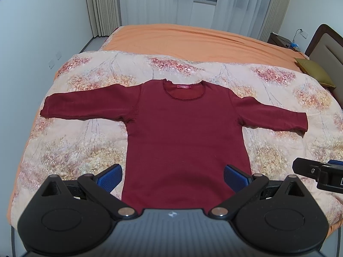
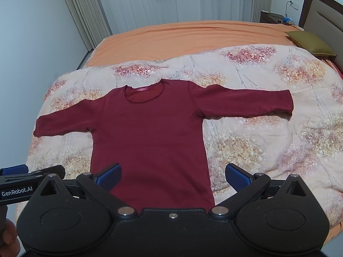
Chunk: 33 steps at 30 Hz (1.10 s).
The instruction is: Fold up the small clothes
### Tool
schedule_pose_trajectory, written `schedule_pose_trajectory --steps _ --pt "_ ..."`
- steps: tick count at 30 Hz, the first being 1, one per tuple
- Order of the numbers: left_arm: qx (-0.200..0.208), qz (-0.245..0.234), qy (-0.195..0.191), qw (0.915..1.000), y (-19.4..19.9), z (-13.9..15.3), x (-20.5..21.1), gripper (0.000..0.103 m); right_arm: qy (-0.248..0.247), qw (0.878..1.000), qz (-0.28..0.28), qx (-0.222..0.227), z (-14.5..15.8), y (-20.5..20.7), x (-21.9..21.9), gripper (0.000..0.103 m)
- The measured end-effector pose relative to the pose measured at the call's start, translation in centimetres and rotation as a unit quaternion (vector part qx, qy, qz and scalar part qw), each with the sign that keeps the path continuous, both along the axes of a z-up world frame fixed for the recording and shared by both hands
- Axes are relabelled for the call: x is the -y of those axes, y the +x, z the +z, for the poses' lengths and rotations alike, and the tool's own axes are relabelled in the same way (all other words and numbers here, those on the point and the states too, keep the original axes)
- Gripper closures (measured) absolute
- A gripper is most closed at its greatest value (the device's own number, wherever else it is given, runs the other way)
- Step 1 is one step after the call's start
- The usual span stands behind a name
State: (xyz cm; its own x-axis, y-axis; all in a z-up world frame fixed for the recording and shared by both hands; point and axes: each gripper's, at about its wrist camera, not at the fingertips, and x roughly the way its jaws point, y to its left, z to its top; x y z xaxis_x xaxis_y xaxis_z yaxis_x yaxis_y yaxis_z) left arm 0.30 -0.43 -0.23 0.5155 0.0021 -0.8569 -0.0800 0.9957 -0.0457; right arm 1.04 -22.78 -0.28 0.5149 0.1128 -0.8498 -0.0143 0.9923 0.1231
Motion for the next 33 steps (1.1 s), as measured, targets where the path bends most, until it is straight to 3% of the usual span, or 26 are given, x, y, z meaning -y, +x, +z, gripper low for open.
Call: schedule_pose_trajectory --steps 15,24,33 --pt "0.0 -0.002 -0.022 0.9998 0.05 -0.18 -0.3 0.0 -0.001 1.0 -0.001 -0.001 -0.1 0.09 0.03 0.0" --pt "0.009 -0.003 0.007 0.9999 -0.02 -0.43 -0.02 0.0 0.001 1.0 -0.002 -0.001 -0.18 0.08 0.08 0.0" --pt "0.005 -0.005 0.002 1.0 -0.11 -0.67 0.4 0.0 0.005 1.0 -0.009 -0.005 -0.68 -0.07 0.39 0.0"
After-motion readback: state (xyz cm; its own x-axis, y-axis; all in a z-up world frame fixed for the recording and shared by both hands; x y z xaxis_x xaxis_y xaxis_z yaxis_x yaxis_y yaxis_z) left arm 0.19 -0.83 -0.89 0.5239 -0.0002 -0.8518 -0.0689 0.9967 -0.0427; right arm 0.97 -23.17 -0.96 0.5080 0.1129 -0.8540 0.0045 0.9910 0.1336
